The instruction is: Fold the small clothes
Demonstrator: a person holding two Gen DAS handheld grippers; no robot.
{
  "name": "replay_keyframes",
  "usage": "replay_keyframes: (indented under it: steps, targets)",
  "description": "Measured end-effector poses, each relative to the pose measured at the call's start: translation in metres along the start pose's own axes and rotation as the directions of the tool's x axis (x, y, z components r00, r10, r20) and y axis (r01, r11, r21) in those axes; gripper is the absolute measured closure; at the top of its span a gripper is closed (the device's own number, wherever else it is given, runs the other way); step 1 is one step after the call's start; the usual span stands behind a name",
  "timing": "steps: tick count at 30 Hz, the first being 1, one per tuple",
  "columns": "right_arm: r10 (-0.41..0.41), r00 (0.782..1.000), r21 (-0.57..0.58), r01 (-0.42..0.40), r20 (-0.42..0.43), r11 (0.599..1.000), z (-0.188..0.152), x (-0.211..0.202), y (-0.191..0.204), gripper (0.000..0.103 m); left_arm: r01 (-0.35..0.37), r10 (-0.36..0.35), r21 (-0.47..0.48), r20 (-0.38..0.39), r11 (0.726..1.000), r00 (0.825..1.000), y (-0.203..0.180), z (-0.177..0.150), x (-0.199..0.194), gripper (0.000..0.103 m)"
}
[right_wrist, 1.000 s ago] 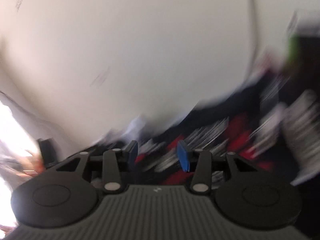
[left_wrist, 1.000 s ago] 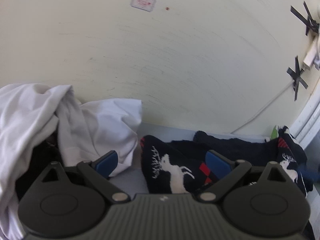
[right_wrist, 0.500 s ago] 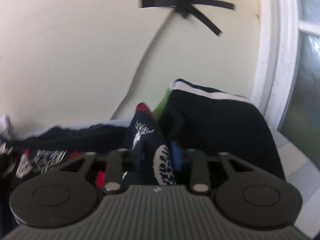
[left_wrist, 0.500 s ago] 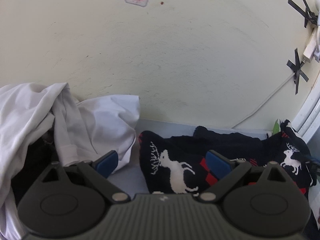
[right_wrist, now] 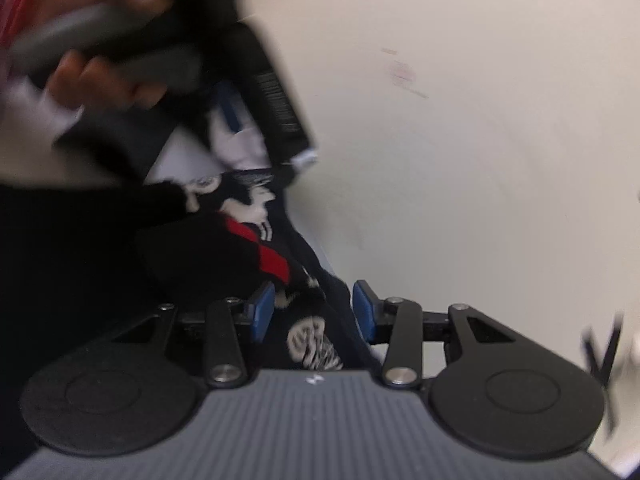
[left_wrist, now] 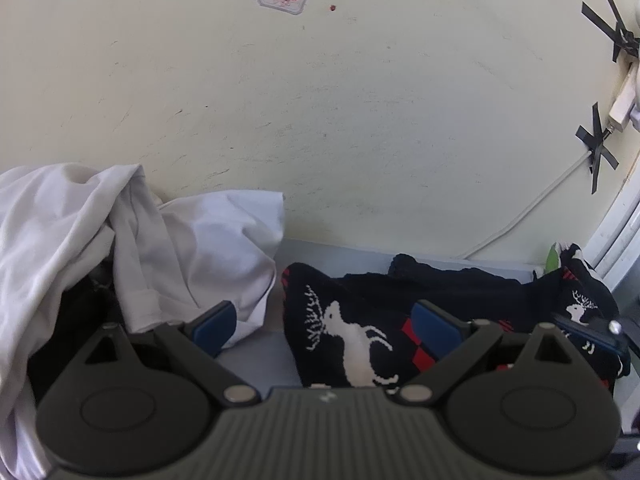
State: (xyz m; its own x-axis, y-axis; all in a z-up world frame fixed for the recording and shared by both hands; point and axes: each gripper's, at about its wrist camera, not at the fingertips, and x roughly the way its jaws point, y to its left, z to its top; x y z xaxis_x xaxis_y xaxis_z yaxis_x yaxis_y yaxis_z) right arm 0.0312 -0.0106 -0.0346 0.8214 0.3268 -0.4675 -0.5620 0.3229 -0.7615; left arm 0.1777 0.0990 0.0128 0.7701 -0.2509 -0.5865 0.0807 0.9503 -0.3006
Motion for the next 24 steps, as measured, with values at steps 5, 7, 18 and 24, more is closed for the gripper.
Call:
replay_keyframes:
  steps: [5,7,18,24]
  targets:
    - [0.001,1.000,-0.376,-0.006,-0.014,0.927,-0.002,0.021,0.009,0.056,0.004,-0.004,-0.025,0.014,1.000,1.000,0.007,0.004,-0.004,0.005]
    - [-0.003,1.000,-0.457,-0.011,-0.029,0.889,-0.005,0.023,0.008,0.056,0.005,-0.005,-0.035,0.009,0.999,1.000,0.009,0.004,-0.002,0.005]
    - [0.181,0.983,-0.455,-0.143,0.040,0.879,-0.012,0.022,0.034,0.085,-0.021,0.022,-0.050,0.008,0.999,1.000,0.013,0.003,-0.001,0.006]
    - [0.182,0.971,0.342,-0.225,0.153,0.912,0.027,0.029,-0.071,0.095,0.004,-0.001,-0.139,0.026,0.990,1.000,0.033,0.008,-0.007,0.005]
